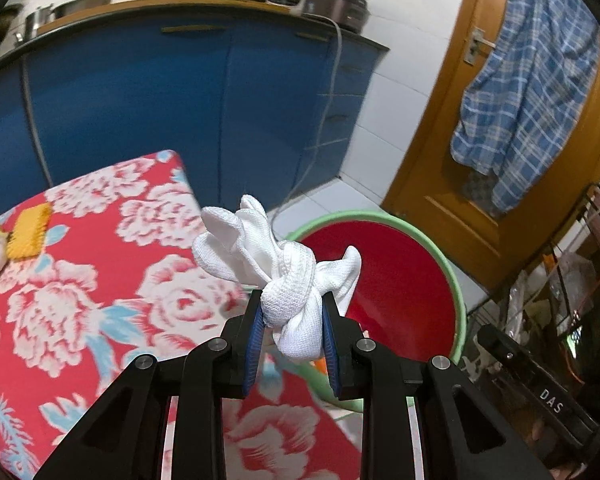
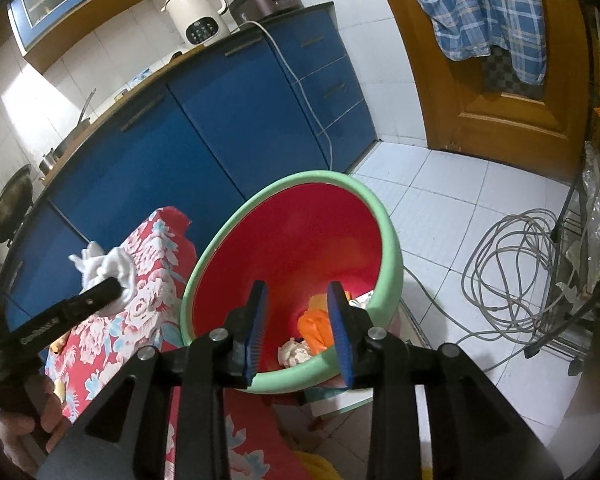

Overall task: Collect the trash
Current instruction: 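Carry the white cloth and orange mesh bag over the red bucket and release both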

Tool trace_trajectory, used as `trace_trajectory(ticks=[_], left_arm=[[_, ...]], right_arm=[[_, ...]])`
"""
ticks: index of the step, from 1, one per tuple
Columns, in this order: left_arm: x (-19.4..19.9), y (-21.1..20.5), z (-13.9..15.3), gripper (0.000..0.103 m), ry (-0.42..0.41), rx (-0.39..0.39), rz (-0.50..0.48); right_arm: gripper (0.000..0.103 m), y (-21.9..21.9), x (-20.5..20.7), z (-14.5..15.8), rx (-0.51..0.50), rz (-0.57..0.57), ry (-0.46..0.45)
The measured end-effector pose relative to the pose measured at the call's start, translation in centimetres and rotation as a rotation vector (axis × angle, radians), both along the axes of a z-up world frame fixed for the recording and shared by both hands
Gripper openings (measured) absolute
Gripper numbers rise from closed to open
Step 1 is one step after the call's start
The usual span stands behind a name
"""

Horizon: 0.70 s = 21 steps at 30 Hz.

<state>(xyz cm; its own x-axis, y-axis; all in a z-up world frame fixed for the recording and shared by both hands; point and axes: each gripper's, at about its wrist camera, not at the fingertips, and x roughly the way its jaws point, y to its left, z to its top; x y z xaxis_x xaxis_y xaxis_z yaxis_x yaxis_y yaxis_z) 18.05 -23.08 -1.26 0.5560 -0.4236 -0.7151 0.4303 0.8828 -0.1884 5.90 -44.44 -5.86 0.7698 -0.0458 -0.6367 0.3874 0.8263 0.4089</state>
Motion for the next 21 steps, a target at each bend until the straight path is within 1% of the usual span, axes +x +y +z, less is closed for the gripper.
trace_trajectory(ticks=[5,11,13,15,16,21], left_arm=[[0.2,-2.1,-0.9,0.028,0.012,0.021,-0.042],[0.5,-3.4,-1.2,0.032,0.022,0.022,-0.065],[0.5,-3.7,-1.1,0.036,0.02,0.024,-0.075],[0.6,-3.7,-0.9,0.051,0.019,0.02,-0.074],[0.6,-3.7,-0.9,0.055,0.019,0.017,-0.07],[0.6,-3.1,-0.8,0.055,0.028,0.012,-0.053]], right_arm=[[0.034,-0.5,-0.7,0.1,0.004,-0.011,-0.007],[0.034,-0.7,-1.4,0.0,0.006,-0.023,-0.008],[0.034,-0.8,-1.5,0.0,0.007,-0.025,-0.009],[0.034,-0.8,-1.5,0.0,0.007,-0.024,-0.01],[0.034,-0.8,-1.5,0.0,0.006,-0.024,-0.01],[0.034,-0.5,-1.8,0.2,0.002,-0.018,-0.016]])
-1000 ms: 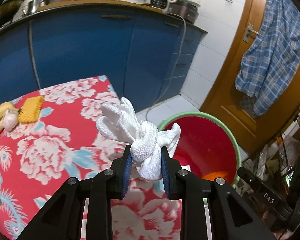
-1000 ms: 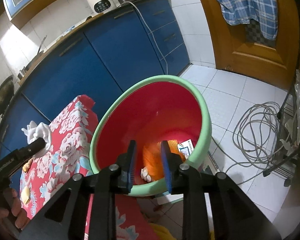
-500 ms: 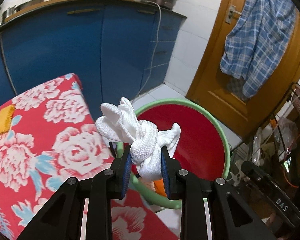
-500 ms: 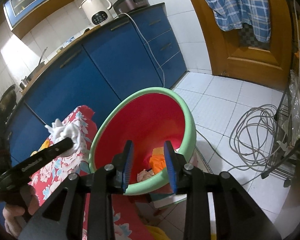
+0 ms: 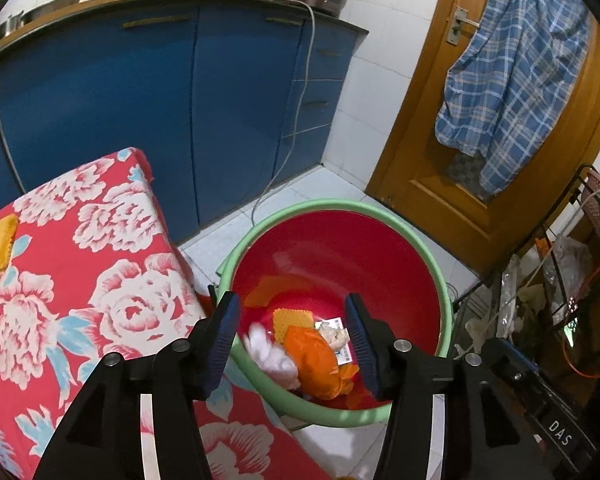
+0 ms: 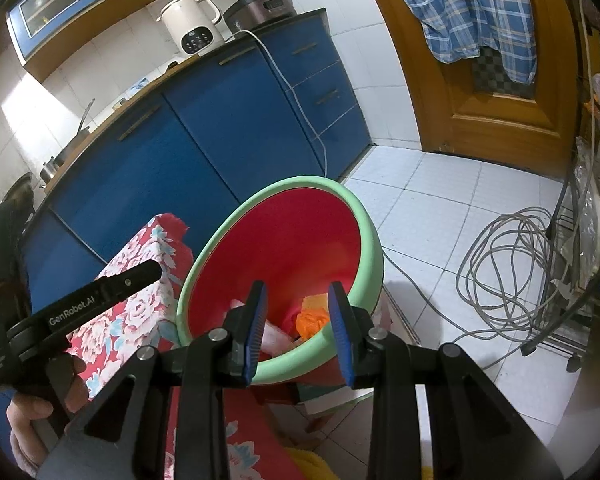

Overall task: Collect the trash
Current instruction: 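Carry the white cloth and orange mesh bag over the red bucket and release both, then move both open tools back over the table toward the yellow sponge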

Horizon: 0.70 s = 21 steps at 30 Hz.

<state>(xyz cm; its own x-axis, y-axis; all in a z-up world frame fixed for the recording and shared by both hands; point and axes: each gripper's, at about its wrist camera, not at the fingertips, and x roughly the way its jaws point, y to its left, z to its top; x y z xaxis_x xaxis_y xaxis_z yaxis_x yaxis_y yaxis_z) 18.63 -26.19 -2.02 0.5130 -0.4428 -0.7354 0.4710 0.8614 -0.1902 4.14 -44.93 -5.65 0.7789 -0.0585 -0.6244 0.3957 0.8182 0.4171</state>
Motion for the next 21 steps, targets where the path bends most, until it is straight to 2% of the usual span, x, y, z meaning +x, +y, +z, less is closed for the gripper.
trace_trajectory(ticks=[9,21], left_arm=[[-0.7,3.4,0.7,0.056,0.009,-0.018,0.072],[-1.8,12.3,1.8,0.056,-0.001,-0.019,0.287]], right_arm=[[0.036,1.1,-0.3,0.9,-0.004,0.024,-0.023],[0.04,4.2,0.2,1.7,-0.009,0.095,-0.032]])
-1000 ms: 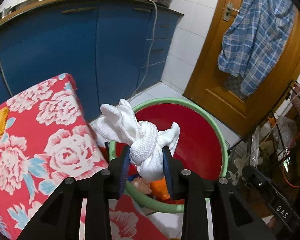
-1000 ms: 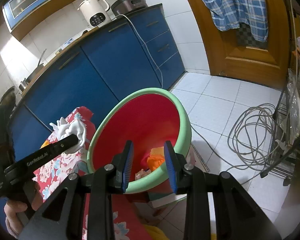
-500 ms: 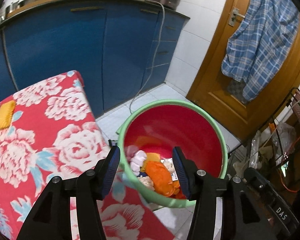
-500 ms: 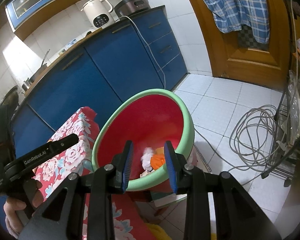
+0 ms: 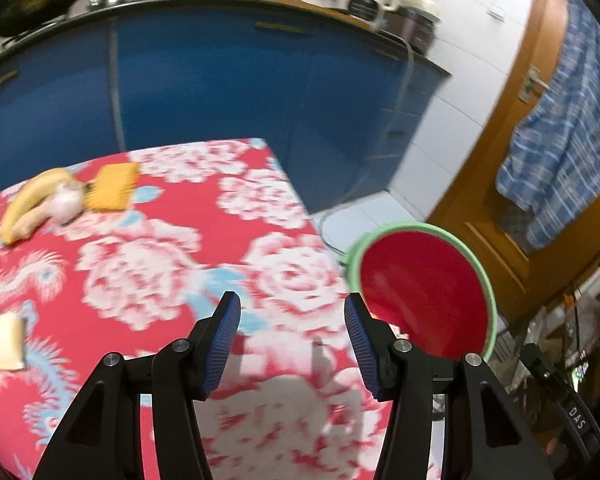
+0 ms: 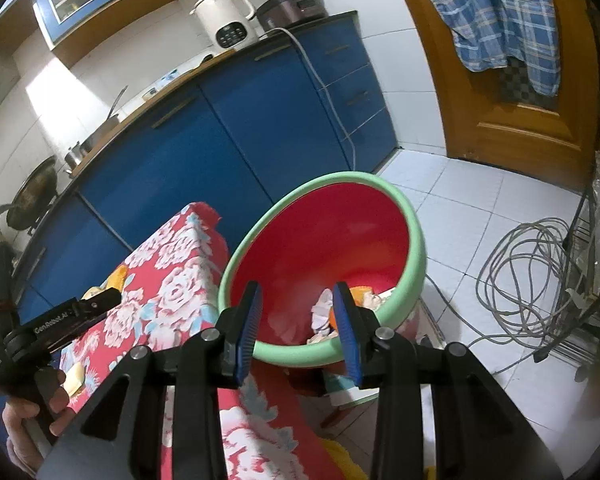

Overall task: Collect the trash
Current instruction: 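Move both open tools back over the table toward the yellow sponge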

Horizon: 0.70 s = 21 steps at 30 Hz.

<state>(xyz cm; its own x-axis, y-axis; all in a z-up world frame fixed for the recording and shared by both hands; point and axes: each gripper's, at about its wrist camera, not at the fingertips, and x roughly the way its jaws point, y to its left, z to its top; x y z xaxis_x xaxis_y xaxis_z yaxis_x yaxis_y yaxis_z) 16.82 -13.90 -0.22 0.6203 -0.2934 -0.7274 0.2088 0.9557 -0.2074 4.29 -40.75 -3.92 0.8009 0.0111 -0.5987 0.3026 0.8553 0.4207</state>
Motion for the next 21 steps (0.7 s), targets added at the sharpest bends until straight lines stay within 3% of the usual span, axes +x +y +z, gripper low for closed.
trace_trajectory(ticks=[12,21], left_arm=[[-1.1,8.1,0.0,0.059,0.001,0.02,0.169],[-2.1,15.1,-1.7,0.061,0.061,-0.004,0.326]], right_arm=[[0.041,3.2,0.6,0.3,-0.008,0.076,0.007],[0.041,5.9,1.5,0.3,-0.021,0.131,0.017]])
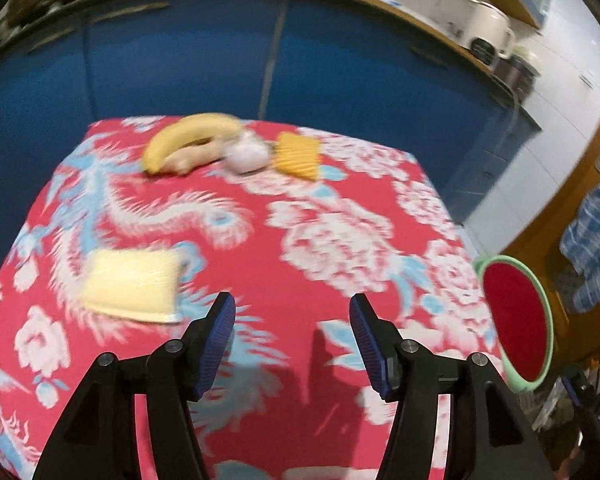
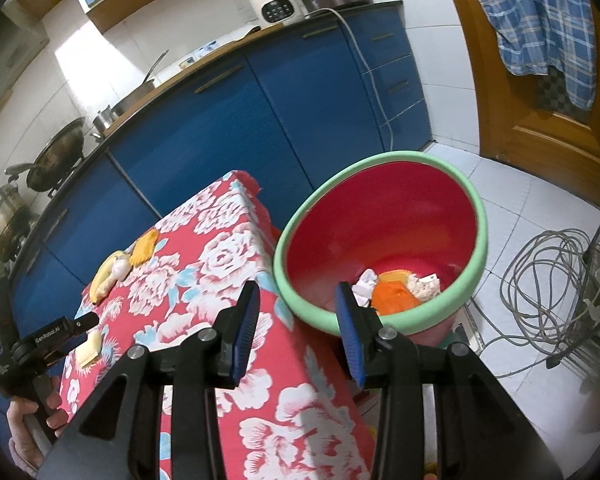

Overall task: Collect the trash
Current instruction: 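Move both open tools back over the table toward the yellow sponge, then grasp the yellow sponge with the left tool while the right tool grasps the yellow mesh pad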

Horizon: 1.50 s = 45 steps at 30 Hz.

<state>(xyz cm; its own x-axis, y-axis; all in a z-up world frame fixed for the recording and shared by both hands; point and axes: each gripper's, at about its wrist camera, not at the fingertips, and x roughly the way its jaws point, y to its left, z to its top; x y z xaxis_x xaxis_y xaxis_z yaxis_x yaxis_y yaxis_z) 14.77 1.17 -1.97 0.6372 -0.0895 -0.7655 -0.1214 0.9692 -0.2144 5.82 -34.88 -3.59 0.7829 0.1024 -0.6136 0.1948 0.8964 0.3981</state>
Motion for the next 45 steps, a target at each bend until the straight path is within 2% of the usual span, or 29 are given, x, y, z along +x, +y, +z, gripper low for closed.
trace_trajectory(ticks=[6,20,33,35,37,45], left_arm=[[-0.6,4.1,-0.8,0.061,0.024,-0.029,0.101],[0.3,9.7,-3.3,0.061,0.068,-0.083,0.245],[4.3,11.6,-3.6,0.063,0.075,-0.074,0.264],[4.7,11.7,-3.6,0.065,0.077,-0.077,0.266],[5.1,11.8,-3.6,0.072,0.075,-0.085,0.273],[6.4,12.7,-3.9,0.074,0.075,-0.088,0.325]], right_arm=[[0.042,2.1,0.7,0.1,-0.014,0.044,0.004],[0.042,6.3,3.0,0.9,-0.063,0.142,0.006],[0.042,10.1,5.9,1.5,-0.11,0.231,0.01],[0.043,10.6,6.5,1.5,-0.116,0.243,0.013],[0.045,11.1,7.0,1.5,-0.119,0.254,0.016],[0.051,13.5,9.8,1.8,-0.136,0.288,0.024]])
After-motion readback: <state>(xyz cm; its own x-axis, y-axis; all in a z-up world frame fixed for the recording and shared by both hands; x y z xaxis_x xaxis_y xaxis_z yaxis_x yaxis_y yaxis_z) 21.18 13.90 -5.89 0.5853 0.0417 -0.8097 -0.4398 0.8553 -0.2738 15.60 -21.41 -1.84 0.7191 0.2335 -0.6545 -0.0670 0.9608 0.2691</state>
